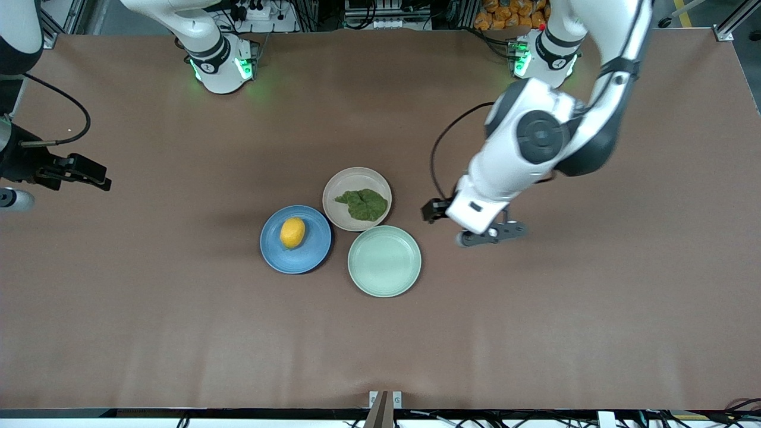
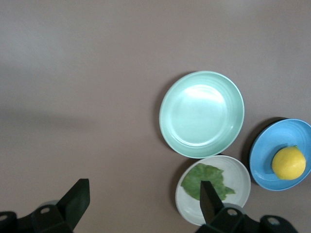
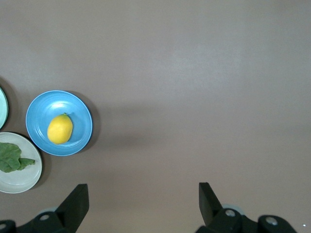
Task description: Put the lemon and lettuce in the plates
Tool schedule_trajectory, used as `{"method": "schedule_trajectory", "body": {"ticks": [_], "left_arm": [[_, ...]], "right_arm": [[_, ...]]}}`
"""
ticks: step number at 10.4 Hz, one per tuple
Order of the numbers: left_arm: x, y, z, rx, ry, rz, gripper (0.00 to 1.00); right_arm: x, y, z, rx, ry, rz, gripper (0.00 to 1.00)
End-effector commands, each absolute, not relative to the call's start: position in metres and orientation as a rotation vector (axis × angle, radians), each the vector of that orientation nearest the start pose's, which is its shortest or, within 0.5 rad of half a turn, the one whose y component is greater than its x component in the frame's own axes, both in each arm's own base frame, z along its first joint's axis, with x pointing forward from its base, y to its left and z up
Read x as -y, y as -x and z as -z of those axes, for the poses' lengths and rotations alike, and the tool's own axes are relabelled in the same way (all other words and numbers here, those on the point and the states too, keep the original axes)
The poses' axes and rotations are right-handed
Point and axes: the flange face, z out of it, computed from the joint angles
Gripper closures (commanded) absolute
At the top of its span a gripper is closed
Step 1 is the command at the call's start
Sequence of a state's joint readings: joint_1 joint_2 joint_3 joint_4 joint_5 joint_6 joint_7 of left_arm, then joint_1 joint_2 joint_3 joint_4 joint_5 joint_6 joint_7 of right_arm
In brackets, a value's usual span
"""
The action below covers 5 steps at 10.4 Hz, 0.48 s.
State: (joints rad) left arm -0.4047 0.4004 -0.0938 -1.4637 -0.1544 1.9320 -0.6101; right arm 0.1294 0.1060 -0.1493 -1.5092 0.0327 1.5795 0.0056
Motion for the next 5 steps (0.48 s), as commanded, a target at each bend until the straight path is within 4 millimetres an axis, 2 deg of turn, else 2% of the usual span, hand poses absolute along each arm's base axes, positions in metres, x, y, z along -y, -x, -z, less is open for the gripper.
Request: {"method": "schedule_trajectory", "body": {"ticks": [1,2,3,5], "left_arm": [[0.284,-0.6,-0.504,0.27,3.307,-0.036,0.0],[0.269,-0.596,-0.525,0.288,3.298,-0.018,0.0],[0.242,-0.597,-0.544,0.321,3.287,0.005,0.0],[0.201,-0.596,-0.569,0.184,3.274,0.036,0.0]], "right_arm": [[0.006,-0.575,-0.596,-0.027,3.133,-0.042,0.0],[0.005,-0.567,-0.596,-0.025,3.13,-0.05,0.0],[0.001,-0.563,-0.596,-0.018,3.131,-0.031,0.0],[0.005,-0.567,-0.593,-0.02,3.138,-0.033,0.0]]}}
